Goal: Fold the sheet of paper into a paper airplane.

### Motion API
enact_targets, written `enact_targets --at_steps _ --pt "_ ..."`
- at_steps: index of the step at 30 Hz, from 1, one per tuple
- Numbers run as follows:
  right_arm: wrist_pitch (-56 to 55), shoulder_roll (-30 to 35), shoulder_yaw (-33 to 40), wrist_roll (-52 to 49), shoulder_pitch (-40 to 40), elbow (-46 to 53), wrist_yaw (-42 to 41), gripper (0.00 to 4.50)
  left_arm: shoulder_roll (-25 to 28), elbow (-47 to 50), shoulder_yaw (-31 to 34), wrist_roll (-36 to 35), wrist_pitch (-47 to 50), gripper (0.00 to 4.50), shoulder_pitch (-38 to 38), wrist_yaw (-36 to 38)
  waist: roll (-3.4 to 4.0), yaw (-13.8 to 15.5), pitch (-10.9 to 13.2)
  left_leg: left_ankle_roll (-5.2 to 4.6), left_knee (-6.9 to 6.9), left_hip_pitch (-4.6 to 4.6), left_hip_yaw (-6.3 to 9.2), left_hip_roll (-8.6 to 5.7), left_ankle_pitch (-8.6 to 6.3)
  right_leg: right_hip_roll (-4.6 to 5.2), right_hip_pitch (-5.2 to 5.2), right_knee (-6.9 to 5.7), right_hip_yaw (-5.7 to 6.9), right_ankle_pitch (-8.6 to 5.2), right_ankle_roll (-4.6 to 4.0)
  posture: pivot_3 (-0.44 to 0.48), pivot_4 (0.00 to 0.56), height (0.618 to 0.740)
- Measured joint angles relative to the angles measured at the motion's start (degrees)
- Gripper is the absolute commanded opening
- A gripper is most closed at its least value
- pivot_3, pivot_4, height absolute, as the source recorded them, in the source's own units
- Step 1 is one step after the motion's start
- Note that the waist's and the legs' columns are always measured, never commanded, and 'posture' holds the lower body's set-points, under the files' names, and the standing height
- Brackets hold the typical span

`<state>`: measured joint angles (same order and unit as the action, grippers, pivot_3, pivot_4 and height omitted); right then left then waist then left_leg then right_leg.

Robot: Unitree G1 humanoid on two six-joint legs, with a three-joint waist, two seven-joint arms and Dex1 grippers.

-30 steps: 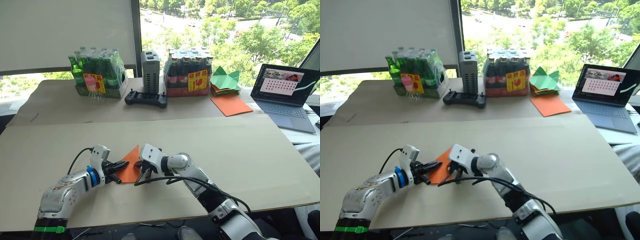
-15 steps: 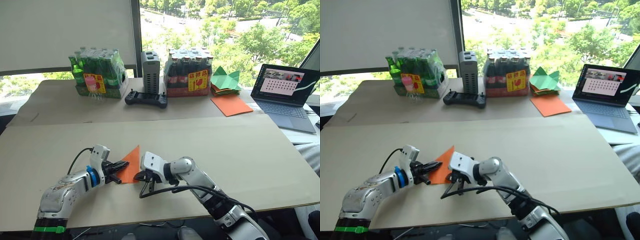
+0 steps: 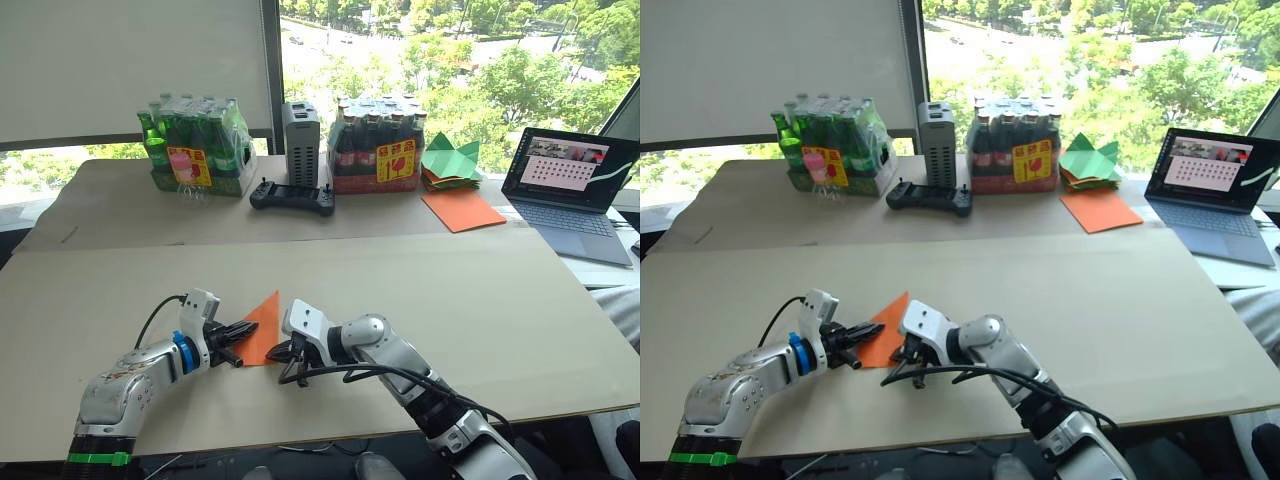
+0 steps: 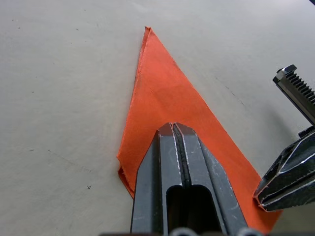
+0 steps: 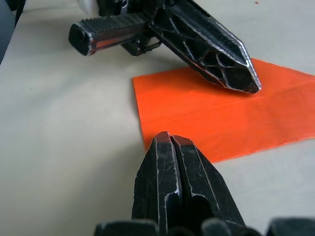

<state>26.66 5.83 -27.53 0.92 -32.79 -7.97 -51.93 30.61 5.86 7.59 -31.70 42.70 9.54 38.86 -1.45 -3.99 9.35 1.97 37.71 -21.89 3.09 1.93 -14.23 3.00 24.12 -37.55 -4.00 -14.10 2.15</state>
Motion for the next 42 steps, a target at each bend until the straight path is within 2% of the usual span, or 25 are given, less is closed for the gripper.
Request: enact_targets --at_steps 18,26,34,37,40,42 --pt "1.4 -0.7 8.1 -5.4 -1.7 0.3 4.9 0.0 -0.1 -0.1 0.3 -0.6 0.5 0.01 0.5 0.2 -0.01 0.1 0.0 0.0 0.0 -0.12 0.02 -0.01 0.0 0.02 0.06 0.02 0.02 0.0 0.0 0.0 0.15 0.74" --pt "3.1 -0.2 12.2 -9.0 -1.7 3.9 7.8 0.0 0.1 0.1 6.7 -9.1 6.6 0.01 4.6 0.1 -0.06 0.1 0.1 0.0 0.01 -0.21 0.03 -0.01 0.0 0.03 0.11 0.05 0.03 0.0 0.0 0.0 0.15 0.74" --pt "3.8 1.2 12.8 -9.1 0.0 4.6 10.0 0.0 1.4 -0.1 10.1 -13.8 10.9 0.01 7.2 0.1 -0.07 0.1 0.1 0.0 0.01 -0.23 0.03 -0.02 0.0 0.03 0.13 0.06 0.03 0.0 0.0 0.0 0.15 0.74" --pt "3.8 1.5 12.8 -9.2 0.2 5.3 10.7 0.0 2.2 -0.5 11.0 -16.1 12.8 0.73 8.1 0.7 -0.07 0.0 0.1 0.0 0.01 -0.22 0.02 -0.02 0.0 0.02 0.13 0.06 0.03 0.0 0.0 0.0 0.15 0.74" --pt "3.9 1.7 12.8 -9.7 0.7 6.2 11.1 0.0 3.9 -2.2 11.5 -18.2 15.2 1.74 8.5 2.4 -0.07 0.0 0.1 0.0 0.01 -0.22 0.02 -0.01 0.0 0.01 0.13 0.06 0.03 0.0 0.01 0.0 0.15 0.74" --pt "3.9 1.8 12.8 -10.1 1.2 6.2 11.2 0.0 5.2 -2.6 11.1 -18.2 15.8 1.74 8.5 3.8 -0.09 0.0 0.1 0.0 0.0 -0.23 0.02 -0.02 0.0 0.02 0.13 0.07 0.03 0.0 0.0 0.0 0.15 0.74"
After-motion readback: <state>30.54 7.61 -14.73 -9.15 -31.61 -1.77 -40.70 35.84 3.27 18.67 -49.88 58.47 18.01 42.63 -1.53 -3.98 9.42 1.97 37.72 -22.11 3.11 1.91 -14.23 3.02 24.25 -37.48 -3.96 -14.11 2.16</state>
